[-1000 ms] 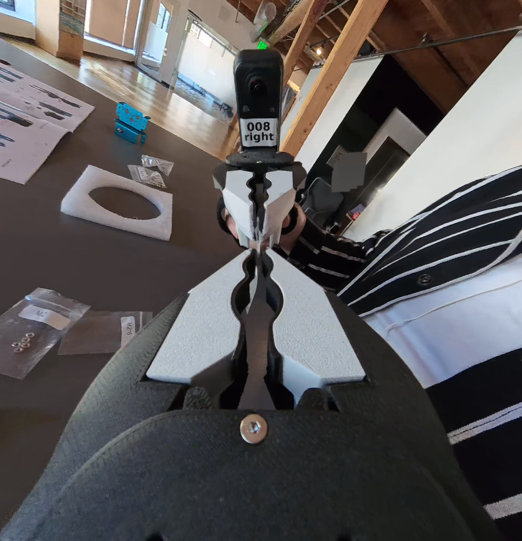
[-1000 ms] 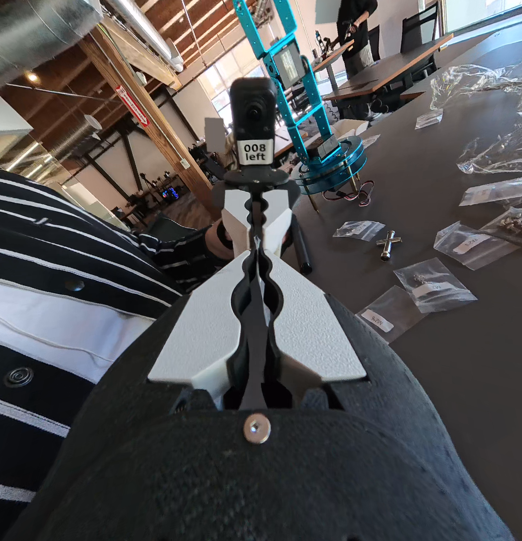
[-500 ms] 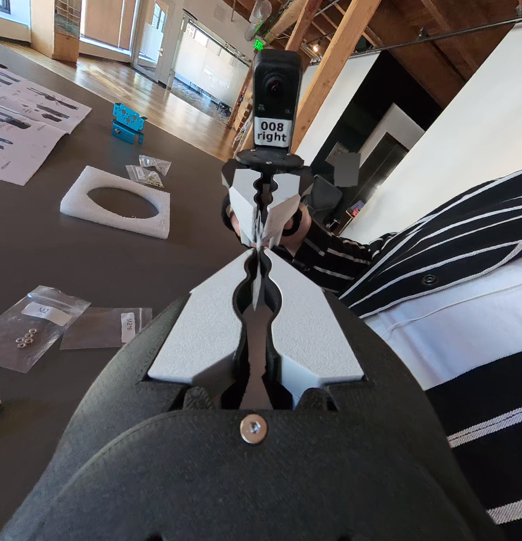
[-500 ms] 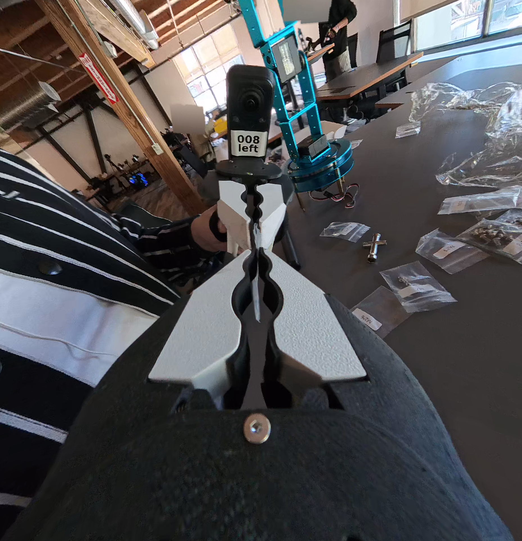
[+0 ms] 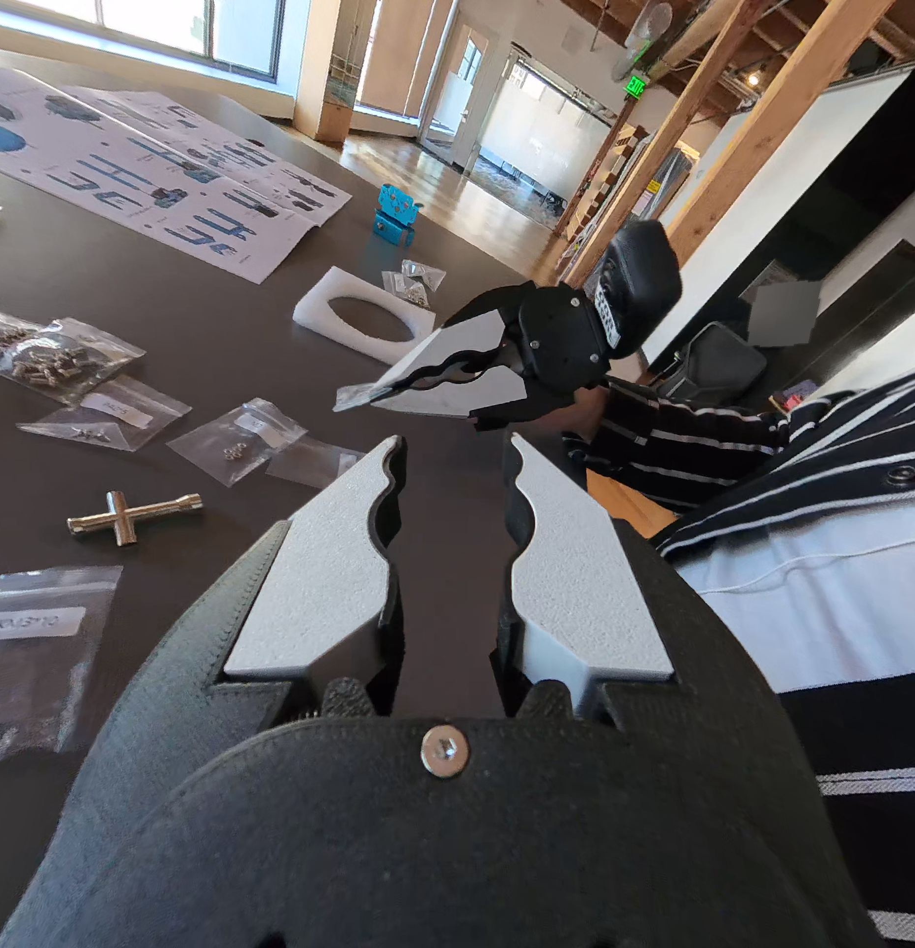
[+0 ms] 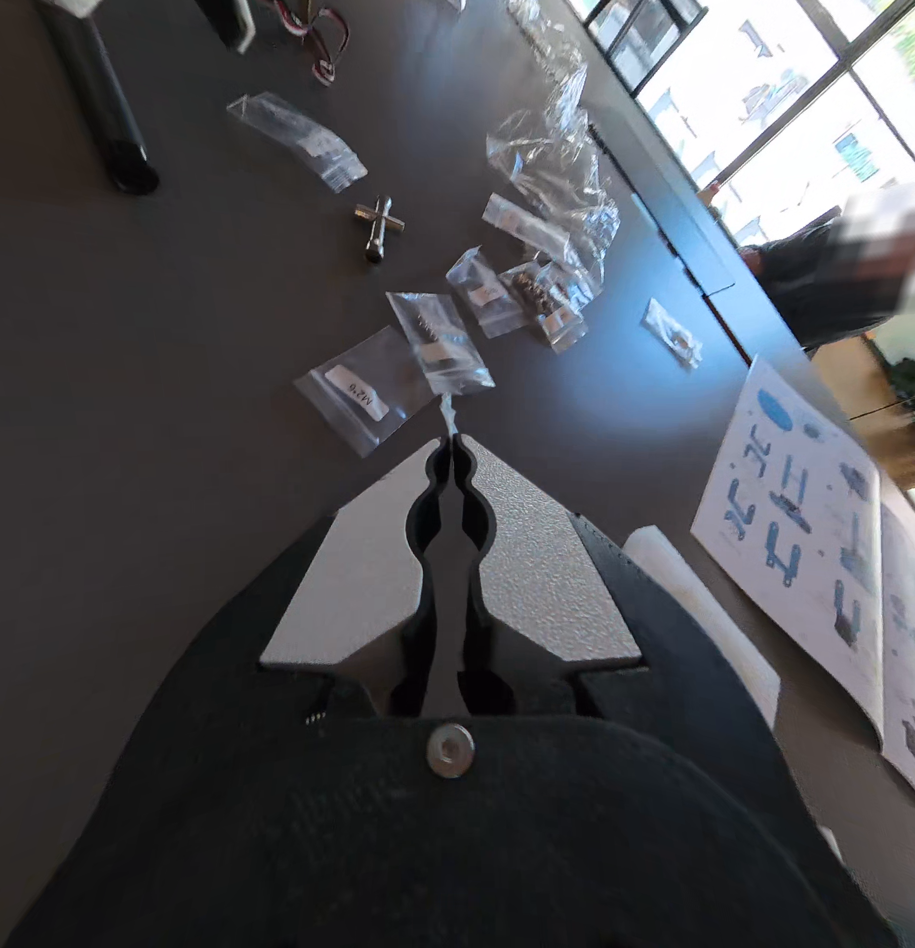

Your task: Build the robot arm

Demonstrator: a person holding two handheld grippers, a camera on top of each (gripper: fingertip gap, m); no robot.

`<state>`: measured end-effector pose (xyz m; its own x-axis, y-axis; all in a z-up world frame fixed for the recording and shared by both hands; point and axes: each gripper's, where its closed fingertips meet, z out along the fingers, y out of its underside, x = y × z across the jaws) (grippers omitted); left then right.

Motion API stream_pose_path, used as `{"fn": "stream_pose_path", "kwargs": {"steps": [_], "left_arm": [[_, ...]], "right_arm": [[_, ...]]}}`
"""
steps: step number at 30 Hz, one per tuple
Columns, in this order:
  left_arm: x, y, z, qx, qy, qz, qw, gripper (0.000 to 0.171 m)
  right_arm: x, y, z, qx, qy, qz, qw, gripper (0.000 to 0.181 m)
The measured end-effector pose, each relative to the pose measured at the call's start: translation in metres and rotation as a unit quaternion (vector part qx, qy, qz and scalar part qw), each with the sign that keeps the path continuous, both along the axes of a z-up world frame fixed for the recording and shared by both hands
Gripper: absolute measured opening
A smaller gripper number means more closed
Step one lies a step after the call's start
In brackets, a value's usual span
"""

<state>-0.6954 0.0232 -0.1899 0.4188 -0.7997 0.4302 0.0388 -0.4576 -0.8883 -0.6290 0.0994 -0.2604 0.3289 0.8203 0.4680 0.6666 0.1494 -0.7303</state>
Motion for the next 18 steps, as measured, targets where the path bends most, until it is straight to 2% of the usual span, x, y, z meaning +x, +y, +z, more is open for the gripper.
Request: {"fn": "stream_pose_path", "kwargs": {"steps": [4, 7, 9, 12, 15, 18], "left_arm": [[0.004, -0.011, -0.007, 0.002, 0.017, 0.003, 1.000, 0.043], [0.008, -0.016, -0.015, -0.002, 0.036, 0.007, 0.999, 0.050], [0.012, -0.019, -0.019, -0.005, 0.043, 0.009, 0.999, 0.055], [0.021, -0.021, -0.020, -0.001, 0.051, 0.016, 0.999, 0.059], [0.034, -0.018, -0.015, 0.005, 0.050, 0.026, 0.998, 0.069], [0.051, -0.006, -0.012, 0.011, 0.062, 0.046, 0.997, 0.071]], "right_arm": [[0.012, -0.011, -0.012, -0.061, -0.005, 0.015, 0.998, 0.004], [0.017, -0.024, -0.006, -0.136, 0.054, 0.034, 0.989, 0.025], [0.032, -0.027, 0.006, -0.173, 0.096, 0.044, 0.979, 0.030], [0.099, 0.017, 0.019, -0.150, 0.123, -0.028, 0.981, 0.047], [0.165, 0.054, 0.007, -0.219, 0.146, -0.101, 0.959, 0.073], [0.187, 0.063, -0.012, -0.268, 0.133, -0.098, 0.949, 0.076]]}}
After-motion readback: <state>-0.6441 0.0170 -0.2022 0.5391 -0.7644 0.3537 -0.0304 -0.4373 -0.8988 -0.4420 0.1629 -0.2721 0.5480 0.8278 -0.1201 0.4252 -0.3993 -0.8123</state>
